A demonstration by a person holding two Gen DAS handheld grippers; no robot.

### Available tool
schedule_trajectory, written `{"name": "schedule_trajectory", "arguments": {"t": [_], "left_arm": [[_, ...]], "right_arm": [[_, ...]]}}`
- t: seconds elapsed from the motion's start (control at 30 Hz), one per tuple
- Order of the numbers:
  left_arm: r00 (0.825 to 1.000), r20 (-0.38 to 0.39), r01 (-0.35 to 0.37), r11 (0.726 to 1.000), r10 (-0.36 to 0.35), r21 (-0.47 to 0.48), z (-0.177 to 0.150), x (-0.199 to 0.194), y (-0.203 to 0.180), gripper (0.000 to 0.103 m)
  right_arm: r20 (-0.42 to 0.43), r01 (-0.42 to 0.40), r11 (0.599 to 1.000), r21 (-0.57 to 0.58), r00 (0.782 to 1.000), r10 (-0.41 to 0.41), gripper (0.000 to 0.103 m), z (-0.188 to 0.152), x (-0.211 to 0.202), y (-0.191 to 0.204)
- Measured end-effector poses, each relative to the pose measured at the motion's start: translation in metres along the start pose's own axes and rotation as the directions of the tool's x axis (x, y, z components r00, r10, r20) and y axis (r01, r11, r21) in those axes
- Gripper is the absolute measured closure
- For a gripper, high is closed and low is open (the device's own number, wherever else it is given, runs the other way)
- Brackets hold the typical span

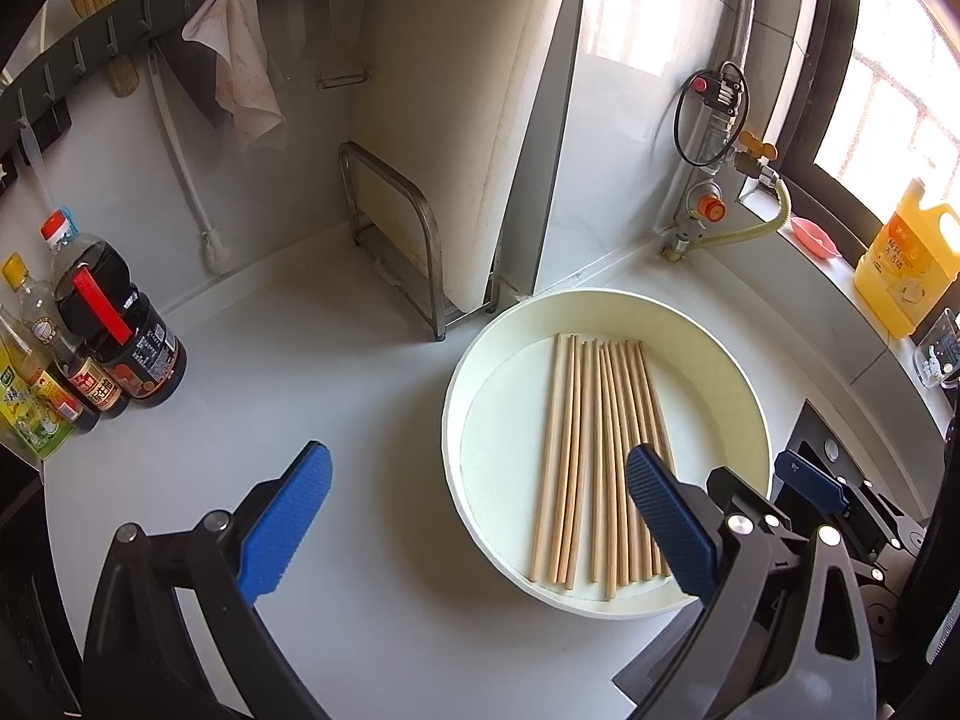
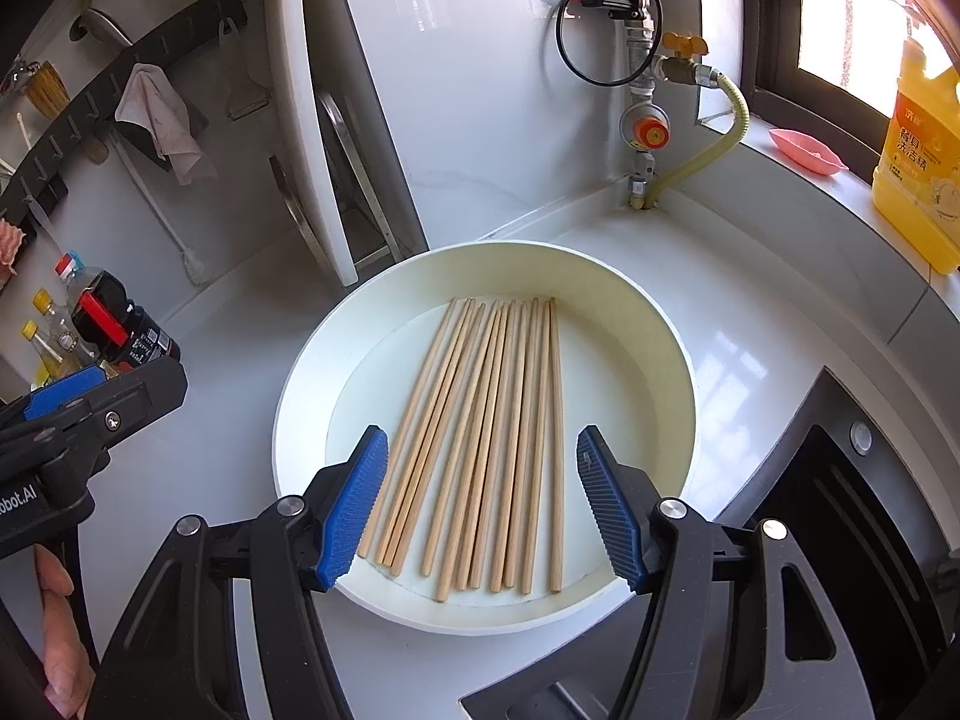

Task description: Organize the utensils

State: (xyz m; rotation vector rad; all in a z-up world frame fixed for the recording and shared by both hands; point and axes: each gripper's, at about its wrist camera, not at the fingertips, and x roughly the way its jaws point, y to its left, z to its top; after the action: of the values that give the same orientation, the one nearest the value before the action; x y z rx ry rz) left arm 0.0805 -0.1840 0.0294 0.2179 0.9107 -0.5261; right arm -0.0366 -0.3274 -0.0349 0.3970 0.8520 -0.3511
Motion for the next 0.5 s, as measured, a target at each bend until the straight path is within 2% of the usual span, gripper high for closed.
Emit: {"name": "schedule_trajectory", "arguments": {"t": [0.5], "left_arm": [[0.999,0.013,-0.047,0.999,0.047,0.017,-0.0003,-0.0051,-0.0006,0.006]], "right_arm": [[-0.001,-0.011,1.000,-0.016,1.000,0.011,0.040,0.0004,-0.0017,0.0032]]}}
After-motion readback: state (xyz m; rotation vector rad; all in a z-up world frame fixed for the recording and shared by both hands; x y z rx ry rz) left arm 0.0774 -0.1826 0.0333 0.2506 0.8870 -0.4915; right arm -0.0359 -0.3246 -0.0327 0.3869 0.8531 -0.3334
